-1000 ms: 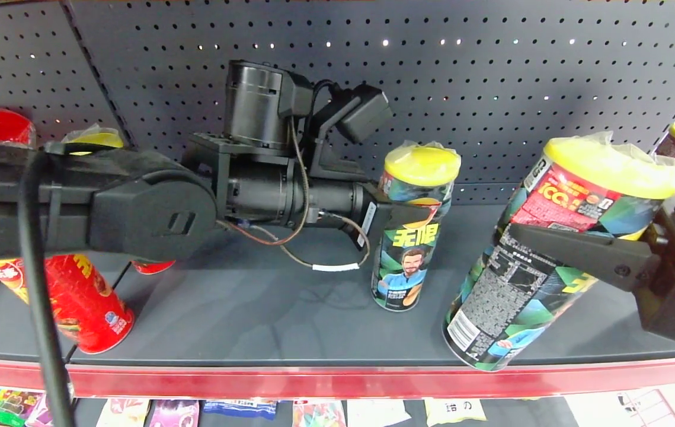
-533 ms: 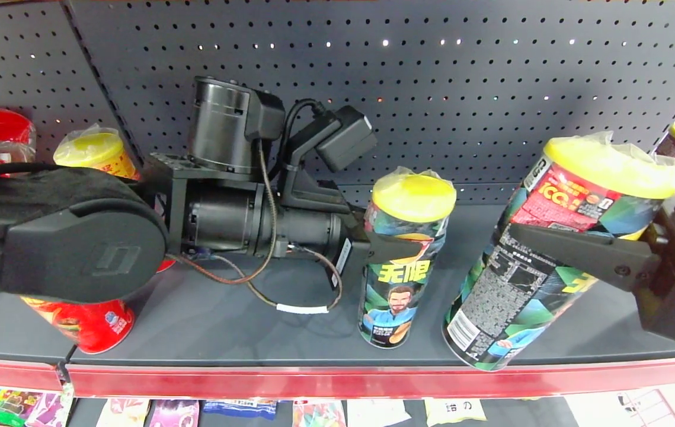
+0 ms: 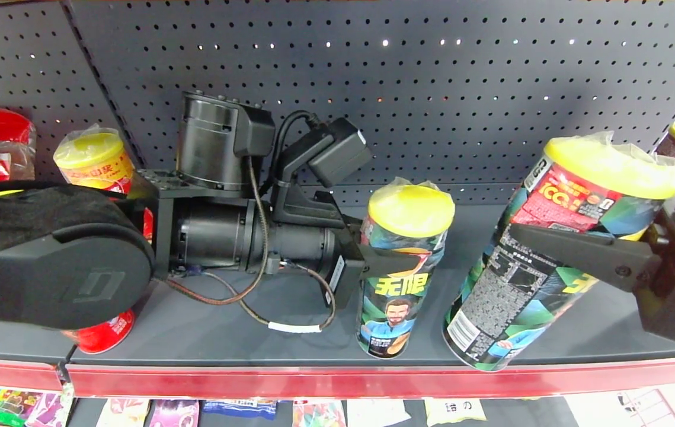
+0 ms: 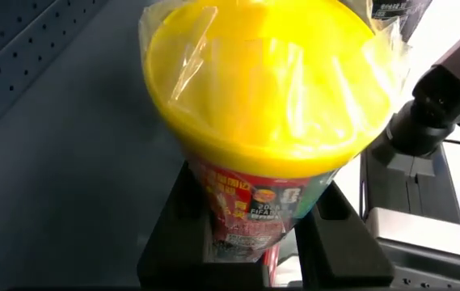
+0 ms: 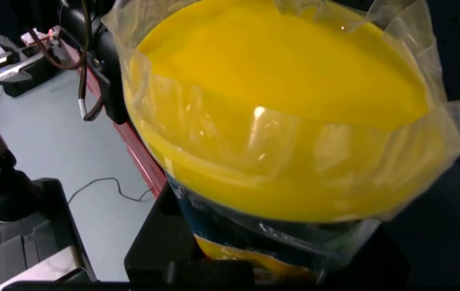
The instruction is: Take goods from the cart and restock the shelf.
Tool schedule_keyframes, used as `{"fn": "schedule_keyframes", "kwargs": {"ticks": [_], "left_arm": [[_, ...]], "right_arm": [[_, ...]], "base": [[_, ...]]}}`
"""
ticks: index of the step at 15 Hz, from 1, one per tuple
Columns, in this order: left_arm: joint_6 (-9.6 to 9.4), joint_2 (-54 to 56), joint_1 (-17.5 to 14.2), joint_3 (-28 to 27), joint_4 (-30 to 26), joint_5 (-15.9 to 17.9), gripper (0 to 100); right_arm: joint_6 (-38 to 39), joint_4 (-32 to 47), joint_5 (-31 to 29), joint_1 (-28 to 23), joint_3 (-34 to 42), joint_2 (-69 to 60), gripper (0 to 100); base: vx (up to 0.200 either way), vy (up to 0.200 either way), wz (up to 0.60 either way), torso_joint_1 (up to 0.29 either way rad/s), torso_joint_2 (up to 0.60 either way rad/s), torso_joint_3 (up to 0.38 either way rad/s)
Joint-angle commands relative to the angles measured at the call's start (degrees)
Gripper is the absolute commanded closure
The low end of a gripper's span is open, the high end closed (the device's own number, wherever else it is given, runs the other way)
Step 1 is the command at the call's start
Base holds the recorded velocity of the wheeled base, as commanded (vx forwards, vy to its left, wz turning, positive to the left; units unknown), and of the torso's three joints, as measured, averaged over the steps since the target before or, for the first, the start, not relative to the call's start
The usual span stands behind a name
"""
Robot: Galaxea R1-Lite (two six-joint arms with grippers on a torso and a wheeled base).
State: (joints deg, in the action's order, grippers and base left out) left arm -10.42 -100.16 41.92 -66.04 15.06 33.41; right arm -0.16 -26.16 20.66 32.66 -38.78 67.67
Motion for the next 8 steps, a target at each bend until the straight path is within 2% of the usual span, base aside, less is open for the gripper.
{"fn": "schedule_keyframes", "kwargs": {"ticks": [1,4,8], "left_arm": [[0.05,0.40,0.09,0.29,-0.03,-0.02,100],[0.05,0.93,0.09,1.26,-0.03,0.07,100],[-0.04,4.18,0.09,7.41,-0.03,0.78,100]], "right_arm": [[-0.02,-0.03,-0.01,0.04,0.02,0.01,100],[-0.02,-0.03,-0.01,0.04,0.02,0.09,100],[-0.02,-0.03,-0.01,0.04,0.02,0.09,100]], "base": [[0.000,0.000,0.00,0.000,0.00,0.000],[0.000,0.000,0.00,0.000,0.00,0.000],[0.000,0.000,0.00,0.000,0.00,0.000]]}}
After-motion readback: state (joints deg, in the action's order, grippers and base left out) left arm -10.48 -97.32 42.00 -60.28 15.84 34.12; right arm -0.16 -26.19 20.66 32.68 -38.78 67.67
